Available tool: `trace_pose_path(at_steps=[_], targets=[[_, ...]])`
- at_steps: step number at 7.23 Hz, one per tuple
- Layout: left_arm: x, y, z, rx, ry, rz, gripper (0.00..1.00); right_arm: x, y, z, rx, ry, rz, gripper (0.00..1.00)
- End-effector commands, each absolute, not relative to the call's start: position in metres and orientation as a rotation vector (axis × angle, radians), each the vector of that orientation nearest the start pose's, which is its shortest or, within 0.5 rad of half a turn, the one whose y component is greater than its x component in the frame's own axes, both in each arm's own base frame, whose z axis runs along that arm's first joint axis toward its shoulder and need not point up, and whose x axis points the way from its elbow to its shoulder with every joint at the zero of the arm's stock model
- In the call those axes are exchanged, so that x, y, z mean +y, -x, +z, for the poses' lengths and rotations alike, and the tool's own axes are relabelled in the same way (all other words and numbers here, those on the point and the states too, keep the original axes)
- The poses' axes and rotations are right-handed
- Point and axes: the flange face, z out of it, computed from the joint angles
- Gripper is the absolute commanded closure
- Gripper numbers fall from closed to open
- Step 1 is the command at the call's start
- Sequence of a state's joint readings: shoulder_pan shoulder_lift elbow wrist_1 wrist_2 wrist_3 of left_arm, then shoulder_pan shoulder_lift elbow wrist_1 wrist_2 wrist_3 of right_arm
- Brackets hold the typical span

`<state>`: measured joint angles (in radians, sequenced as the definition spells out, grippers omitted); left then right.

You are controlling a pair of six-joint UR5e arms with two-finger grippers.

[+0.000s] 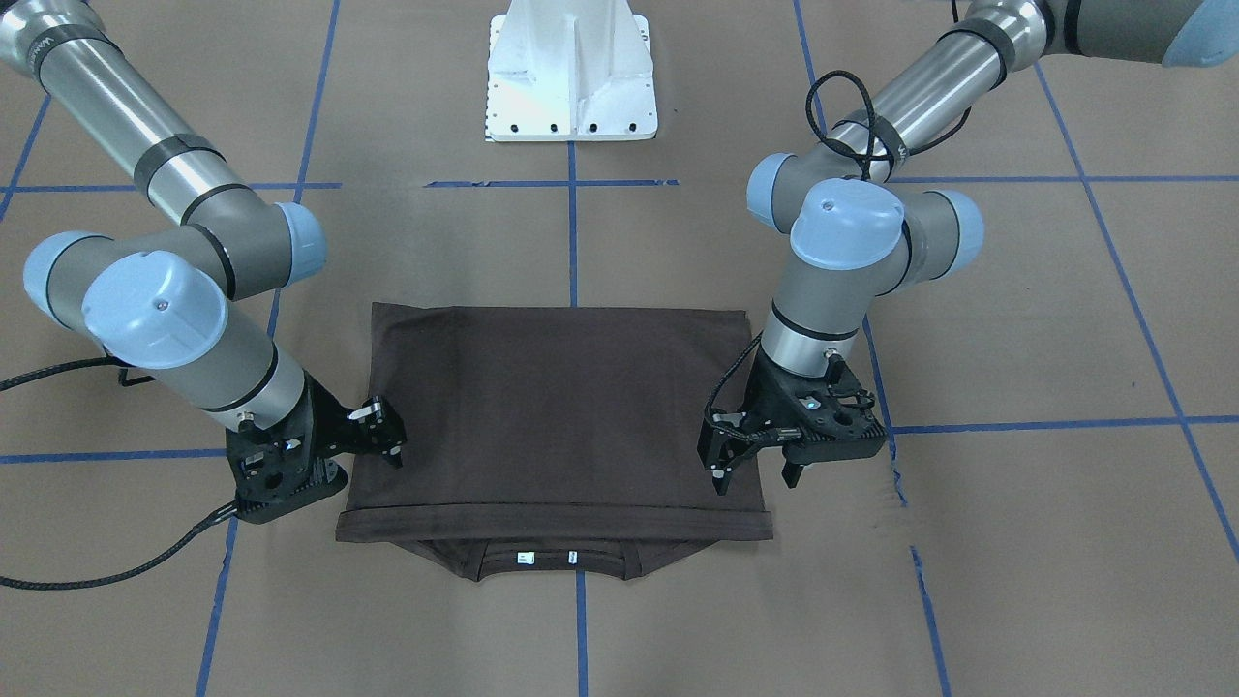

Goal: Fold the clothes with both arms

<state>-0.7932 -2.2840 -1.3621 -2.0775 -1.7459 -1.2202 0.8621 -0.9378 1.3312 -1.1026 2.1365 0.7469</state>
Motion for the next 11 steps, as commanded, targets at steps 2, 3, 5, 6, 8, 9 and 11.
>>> trace_pose_path(at_steps=[2, 3, 5, 6, 8, 9, 11], targets=[[-0.594, -0.422, 0.249, 0.981, -0.408, -0.305, 0.00, -0.477, 0.441, 0.339, -0.992, -0.253, -0.153, 0.00], [-0.589, -0.417, 0.241, 0.974, -0.402, -0.308, 0.00, -0.453, 0.437, 0.359, -0.979, -0.226, -0.166, 0.00], [-0.583, -0.413, 0.231, 0.993, -0.393, -0.335, 0.00, -0.441, 0.436, 0.392, -0.940, -0.180, -0.160, 0.00], [-0.582, -0.413, 0.229, 0.998, -0.394, -0.334, 0.00, -0.438, 0.437, 0.395, -0.940, -0.173, -0.165, 0.01], [-0.581, -0.410, 0.227, 1.002, -0.397, -0.336, 0.00, -0.425, 0.452, 0.395, -0.940, -0.161, -0.192, 0.12], [-0.580, -0.411, 0.227, 1.002, -0.396, -0.335, 0.00, -0.421, 0.455, 0.394, -0.942, -0.158, -0.200, 0.18], [-0.580, -0.411, 0.227, 1.002, -0.396, -0.335, 0.00, -0.419, 0.455, 0.392, -0.953, -0.146, -0.212, 1.00]])
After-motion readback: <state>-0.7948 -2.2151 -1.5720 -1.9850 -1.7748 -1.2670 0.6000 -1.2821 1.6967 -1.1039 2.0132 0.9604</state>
